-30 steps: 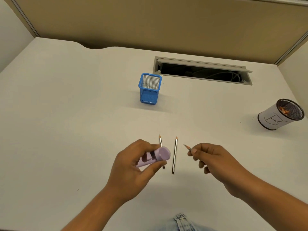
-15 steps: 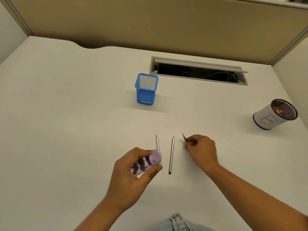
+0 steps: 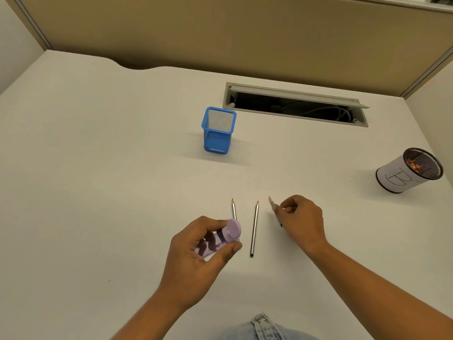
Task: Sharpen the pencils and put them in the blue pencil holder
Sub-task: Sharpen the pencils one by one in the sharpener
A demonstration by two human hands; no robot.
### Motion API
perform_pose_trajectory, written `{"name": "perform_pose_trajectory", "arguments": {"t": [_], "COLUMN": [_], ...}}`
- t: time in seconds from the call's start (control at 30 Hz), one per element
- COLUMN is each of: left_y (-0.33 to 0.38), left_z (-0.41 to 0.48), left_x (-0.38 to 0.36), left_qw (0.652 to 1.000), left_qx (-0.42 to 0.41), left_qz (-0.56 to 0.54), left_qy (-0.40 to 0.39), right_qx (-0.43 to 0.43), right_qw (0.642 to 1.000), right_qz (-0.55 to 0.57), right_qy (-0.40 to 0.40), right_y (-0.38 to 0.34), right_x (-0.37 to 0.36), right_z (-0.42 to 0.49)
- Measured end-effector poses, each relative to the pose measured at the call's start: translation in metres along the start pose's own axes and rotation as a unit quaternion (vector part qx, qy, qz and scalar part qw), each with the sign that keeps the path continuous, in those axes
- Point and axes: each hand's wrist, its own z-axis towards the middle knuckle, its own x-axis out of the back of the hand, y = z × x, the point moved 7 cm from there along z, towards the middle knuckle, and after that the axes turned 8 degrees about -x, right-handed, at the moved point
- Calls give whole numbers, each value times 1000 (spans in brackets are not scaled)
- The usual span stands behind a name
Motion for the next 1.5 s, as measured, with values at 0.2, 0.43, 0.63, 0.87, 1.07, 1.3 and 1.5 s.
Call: {"name": "perform_pose_trajectory", "arguments": {"t": [0.2, 0.43, 0.63, 0.87, 1.07, 1.3, 1.5], "left_y": [-3, 4, -1, 9, 15, 25, 30], "left_z": [-1, 3, 0, 6, 8, 8, 9], "left_x": [-3, -8, -1, 4, 5, 1, 5], "left_qw": [1000, 1000, 999, 998, 998, 997, 995], "left_qx": [9, -6, 18, 21, 12, -12, -31], "left_qz": [-3, -12, -37, -45, -46, -18, 14], "left_qy": [-3, -28, -8, -30, -44, -71, -92], "right_qx": [52, 41, 18, 136, 263, 312, 328], "right_qw": [998, 987, 989, 979, 945, 936, 933], "right_qz": [-14, -105, -93, 44, 26, -60, -94], "right_qy": [-29, -112, -115, -148, -195, -151, -117], "right_y": [-13, -15, -16, -56, -77, -77, -84], "right_x": [-16, -51, -35, 36, 80, 86, 90], "right_z": [-31, -42, -43, -73, -113, -124, -128]}}
